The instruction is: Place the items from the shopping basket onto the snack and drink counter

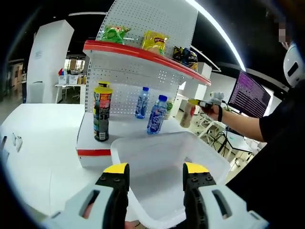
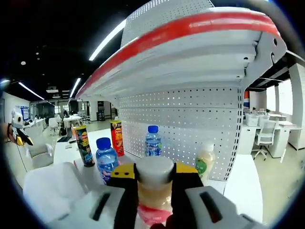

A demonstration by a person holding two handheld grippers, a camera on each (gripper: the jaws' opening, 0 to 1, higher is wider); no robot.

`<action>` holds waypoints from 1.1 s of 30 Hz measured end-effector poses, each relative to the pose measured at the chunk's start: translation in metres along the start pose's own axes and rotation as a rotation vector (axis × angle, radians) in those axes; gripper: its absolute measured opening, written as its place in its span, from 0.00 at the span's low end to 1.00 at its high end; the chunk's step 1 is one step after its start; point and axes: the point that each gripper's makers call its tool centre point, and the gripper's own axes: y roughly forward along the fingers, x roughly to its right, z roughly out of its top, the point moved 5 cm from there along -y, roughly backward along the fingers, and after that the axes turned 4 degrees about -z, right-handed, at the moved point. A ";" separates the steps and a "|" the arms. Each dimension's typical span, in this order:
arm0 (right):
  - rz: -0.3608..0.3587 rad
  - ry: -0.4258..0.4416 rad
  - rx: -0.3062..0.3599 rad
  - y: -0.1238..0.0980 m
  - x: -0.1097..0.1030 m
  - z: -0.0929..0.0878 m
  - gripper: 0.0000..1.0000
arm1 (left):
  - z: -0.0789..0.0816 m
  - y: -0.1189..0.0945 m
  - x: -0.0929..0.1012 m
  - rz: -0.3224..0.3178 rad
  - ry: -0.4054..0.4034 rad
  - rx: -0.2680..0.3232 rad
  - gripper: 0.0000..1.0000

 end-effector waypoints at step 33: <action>-0.054 -0.024 -0.093 0.016 0.000 -0.036 0.22 | -0.006 0.000 -0.001 0.019 -0.020 -0.016 0.44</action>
